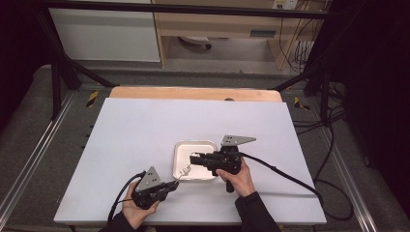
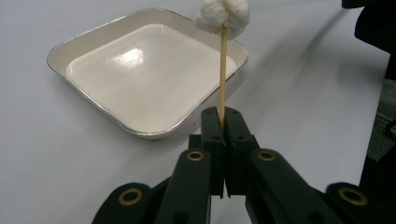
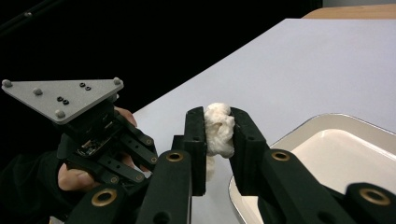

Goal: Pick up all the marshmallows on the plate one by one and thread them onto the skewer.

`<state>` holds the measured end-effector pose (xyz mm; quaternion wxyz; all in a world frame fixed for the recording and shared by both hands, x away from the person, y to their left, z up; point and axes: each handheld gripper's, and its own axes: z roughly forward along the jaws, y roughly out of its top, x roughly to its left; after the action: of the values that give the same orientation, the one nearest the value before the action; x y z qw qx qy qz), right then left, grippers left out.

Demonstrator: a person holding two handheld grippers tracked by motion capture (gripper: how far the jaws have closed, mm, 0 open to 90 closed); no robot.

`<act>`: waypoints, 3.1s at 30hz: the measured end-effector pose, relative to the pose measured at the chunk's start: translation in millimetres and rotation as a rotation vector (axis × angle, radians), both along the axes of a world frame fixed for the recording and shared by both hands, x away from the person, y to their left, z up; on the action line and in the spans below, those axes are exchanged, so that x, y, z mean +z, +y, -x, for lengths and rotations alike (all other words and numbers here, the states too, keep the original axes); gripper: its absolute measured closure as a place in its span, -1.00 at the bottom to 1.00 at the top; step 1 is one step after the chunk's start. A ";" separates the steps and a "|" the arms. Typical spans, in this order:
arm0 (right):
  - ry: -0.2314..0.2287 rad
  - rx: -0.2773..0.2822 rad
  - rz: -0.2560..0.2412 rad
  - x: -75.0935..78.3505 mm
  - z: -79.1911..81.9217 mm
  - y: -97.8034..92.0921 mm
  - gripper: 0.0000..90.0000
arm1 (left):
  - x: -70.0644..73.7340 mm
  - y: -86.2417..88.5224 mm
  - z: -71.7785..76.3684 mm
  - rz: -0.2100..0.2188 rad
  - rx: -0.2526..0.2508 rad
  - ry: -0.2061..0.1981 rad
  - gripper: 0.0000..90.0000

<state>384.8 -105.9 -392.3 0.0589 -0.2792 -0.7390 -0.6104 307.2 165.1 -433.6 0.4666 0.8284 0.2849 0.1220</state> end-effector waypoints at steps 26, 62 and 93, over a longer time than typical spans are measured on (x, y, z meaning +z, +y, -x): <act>-0.007 0.013 -0.022 -4.6 6.3 3.6 0.78 | -0.7 -1.3 0.7 0.012 -0.003 -0.002 0.97; 0.006 0.024 -0.008 -10.4 8.8 3.8 0.77 | -0.7 -3.7 1.3 0.010 -0.014 -0.007 0.97; -0.060 -0.063 0.148 -7.8 11.3 -2.3 -0.57 | 3.3 4.1 -2.4 0.059 0.025 -0.010 0.97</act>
<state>373.5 -108.2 -400.0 -0.0035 -0.2875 -0.7742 -0.5639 309.6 169.2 -430.3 0.4906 0.8101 0.2962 0.1235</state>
